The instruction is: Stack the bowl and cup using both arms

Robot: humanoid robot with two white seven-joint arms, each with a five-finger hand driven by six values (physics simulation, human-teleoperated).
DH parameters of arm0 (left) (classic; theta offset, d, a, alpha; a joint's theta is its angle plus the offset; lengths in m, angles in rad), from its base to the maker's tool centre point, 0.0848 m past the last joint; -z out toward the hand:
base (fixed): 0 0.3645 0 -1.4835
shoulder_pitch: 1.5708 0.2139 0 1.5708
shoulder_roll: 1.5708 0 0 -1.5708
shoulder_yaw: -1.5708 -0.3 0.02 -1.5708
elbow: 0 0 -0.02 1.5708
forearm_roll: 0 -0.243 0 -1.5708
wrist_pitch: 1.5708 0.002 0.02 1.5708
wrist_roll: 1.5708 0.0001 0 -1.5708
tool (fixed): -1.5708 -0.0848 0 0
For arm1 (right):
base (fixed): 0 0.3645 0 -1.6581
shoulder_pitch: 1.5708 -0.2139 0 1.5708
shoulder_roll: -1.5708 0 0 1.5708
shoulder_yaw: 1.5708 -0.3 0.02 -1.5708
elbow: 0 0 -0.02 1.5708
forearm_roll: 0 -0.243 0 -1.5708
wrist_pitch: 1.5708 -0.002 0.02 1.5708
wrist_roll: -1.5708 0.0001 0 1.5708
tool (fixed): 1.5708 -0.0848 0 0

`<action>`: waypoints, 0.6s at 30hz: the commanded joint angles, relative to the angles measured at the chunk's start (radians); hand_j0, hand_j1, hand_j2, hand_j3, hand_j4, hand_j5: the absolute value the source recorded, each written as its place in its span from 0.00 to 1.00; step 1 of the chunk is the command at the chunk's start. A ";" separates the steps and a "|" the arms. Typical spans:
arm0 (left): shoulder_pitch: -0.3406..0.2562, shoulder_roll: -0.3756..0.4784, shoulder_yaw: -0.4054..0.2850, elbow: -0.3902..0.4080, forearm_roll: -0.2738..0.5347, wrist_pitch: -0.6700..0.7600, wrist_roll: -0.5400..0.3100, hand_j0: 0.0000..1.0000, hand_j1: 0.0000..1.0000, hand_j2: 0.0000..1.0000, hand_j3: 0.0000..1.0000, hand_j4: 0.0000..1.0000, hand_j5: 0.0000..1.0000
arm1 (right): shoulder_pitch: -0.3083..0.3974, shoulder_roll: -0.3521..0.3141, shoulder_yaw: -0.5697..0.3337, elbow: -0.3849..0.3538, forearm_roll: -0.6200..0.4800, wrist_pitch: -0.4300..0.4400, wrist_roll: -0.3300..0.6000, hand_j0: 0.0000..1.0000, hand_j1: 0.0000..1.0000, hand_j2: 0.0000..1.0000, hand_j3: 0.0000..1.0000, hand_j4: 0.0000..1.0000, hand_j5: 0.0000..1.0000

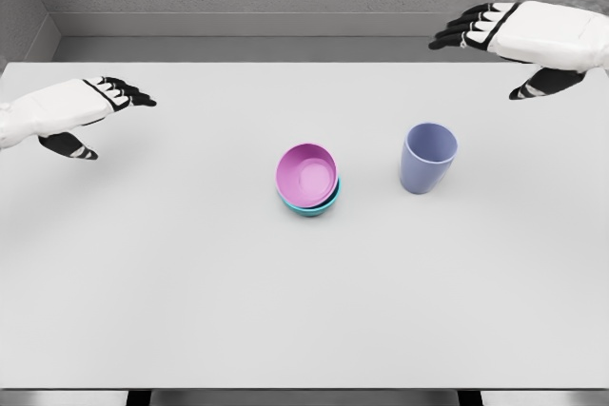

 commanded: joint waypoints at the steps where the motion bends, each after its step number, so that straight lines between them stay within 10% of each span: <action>1: -0.002 0.002 0.000 -0.003 0.007 0.001 0.000 1.00 1.00 1.00 1.00 1.00 1.00 | 0.000 0.069 0.175 0.072 -0.003 0.005 0.057 1.00 1.00 1.00 1.00 1.00 1.00; 18: -0.002 0.006 0.002 0.000 0.005 0.001 -0.001 1.00 1.00 1.00 1.00 1.00 1.00 | -0.086 0.148 0.310 0.190 -0.004 0.005 0.057 1.00 1.00 1.00 1.00 1.00 1.00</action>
